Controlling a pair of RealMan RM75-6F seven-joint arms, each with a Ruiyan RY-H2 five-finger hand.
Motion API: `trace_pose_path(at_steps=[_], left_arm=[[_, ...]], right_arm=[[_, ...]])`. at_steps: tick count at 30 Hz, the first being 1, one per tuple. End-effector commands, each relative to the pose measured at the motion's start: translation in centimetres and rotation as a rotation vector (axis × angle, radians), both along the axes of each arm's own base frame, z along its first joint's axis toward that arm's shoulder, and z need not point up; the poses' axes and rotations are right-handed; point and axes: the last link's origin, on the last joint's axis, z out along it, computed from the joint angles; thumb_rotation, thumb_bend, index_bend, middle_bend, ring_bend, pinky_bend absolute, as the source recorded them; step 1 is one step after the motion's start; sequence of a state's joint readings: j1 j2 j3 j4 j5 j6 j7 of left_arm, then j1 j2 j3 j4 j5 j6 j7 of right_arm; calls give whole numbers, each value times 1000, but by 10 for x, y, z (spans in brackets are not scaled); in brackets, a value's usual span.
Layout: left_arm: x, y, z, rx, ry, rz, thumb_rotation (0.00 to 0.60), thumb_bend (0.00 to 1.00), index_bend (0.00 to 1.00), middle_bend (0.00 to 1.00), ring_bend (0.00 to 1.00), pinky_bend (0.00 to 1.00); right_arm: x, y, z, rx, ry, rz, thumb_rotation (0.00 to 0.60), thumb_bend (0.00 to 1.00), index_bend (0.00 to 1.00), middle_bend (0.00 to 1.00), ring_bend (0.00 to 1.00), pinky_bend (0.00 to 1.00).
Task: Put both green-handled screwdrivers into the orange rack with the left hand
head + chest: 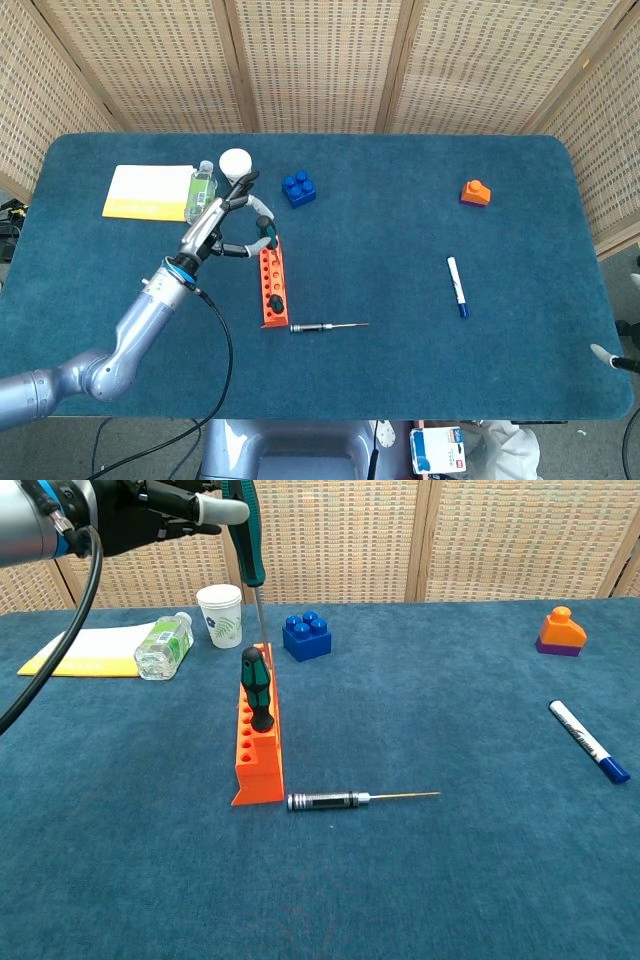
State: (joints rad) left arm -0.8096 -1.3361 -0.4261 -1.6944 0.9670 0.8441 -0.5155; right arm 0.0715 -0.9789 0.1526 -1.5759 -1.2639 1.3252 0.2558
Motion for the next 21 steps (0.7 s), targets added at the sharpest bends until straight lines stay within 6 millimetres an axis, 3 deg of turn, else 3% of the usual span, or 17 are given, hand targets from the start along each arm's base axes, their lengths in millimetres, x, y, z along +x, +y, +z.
trace_pose_path(at_steps=[1,21], left_arm=[[-1,1,-1,0,2,4,600,425,631,0,0,0],[-6,3,-12,-2,31,16,600,426,631,0,0,0]], right_arm=[[0,0,0,0,0,0,600,0,5,0,0,0],[0,0,-1,7,1,-4,600,0,5,0,0,0]])
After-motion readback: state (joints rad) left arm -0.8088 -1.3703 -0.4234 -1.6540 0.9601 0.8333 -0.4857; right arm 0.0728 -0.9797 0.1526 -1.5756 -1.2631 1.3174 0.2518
